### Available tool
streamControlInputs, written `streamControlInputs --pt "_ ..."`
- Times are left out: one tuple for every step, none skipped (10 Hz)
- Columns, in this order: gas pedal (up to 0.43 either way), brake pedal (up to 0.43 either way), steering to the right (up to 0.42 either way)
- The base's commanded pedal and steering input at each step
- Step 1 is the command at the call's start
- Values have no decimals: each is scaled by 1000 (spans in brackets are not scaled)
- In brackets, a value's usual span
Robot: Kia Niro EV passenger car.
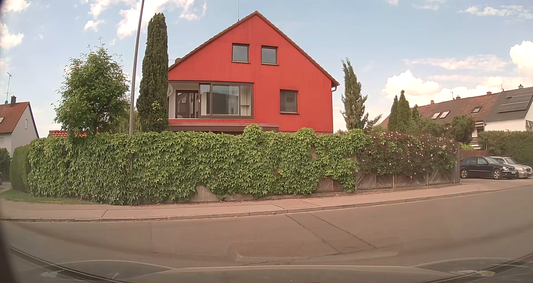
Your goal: Follow the waypoints while adhering to traffic rules and regulations
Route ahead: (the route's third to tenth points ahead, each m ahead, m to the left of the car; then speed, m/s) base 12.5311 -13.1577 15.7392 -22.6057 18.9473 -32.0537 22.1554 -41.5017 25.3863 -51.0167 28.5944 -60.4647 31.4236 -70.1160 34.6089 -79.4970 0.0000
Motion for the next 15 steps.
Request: streamControlInputs --pt "0 439 109" --pt "0 439 108" --pt "0 445 108" --pt "0 445 108" --pt "0 445 108" --pt "0 476 108" --pt "0 537 108" --pt "0 555 108" --pt "0 561 108" --pt "0 561 107" --pt "0 549 102" --pt "0 543 97" --pt "0 530 95" --pt "0 476 95" --pt "0 427 95"
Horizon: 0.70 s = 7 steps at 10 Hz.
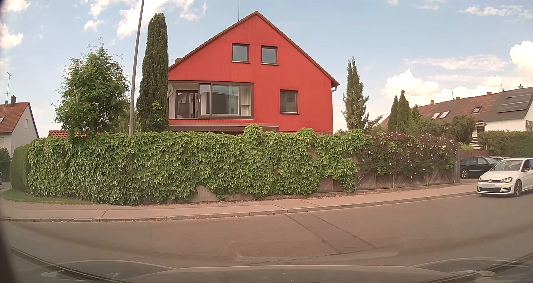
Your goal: Follow the waypoints while adhering to traffic rules and regulations
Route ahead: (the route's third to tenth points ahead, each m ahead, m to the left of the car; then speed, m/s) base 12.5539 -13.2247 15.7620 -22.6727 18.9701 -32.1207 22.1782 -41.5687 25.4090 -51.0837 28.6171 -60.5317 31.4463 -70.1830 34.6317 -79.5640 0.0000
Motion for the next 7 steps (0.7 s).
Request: streamControlInputs --pt "0 299 93" --pt "0 293 89" --pt "0 274 86" --pt "0 220 87" --pt "0 177 93" --pt "0 146 99" --pt "0 128 105"
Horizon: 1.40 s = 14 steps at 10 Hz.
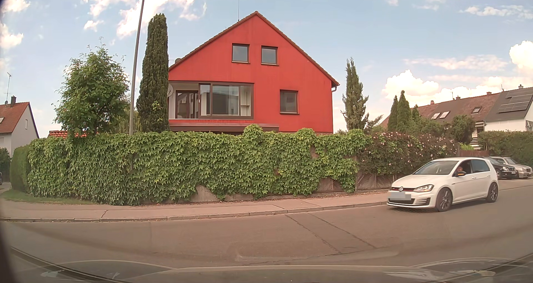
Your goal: Follow the waypoints while adhering to traffic rules and regulations
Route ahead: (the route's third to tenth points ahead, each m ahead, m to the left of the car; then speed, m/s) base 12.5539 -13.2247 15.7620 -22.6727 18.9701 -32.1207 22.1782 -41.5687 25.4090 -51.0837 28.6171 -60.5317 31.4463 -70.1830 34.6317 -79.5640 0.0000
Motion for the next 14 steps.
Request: streamControlInputs --pt "0 73 107" --pt "0 49 103" --pt "0 55 101" --pt "0 55 105" --pt "0 55 118" --pt "0 43 131" --pt "0 49 150" --pt "0 49 167" --pt "0 55 186" --pt "0 61 204" --pt "0 79 228" --pt "0 159 258" --pt "0 177 290" --pt "0 189 320"
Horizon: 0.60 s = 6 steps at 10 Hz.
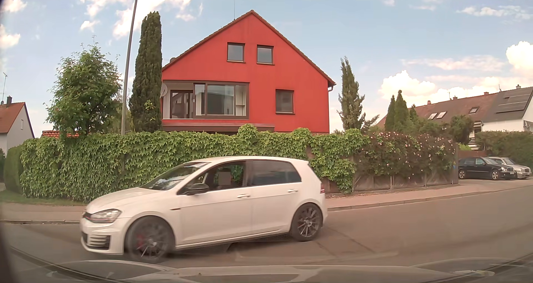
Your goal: Follow the waypoints while adhering to traffic rules and regulations
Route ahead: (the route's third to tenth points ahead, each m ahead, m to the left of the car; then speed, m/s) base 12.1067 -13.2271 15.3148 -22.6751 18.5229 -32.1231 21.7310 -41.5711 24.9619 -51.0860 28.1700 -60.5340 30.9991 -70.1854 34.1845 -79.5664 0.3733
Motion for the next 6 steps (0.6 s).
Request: streamControlInputs --pt "0 189 347" --pt "0 177 358" --pt "0 128 358" --pt "0 98 358" --pt "0 98 368" --pt "0 104 390"
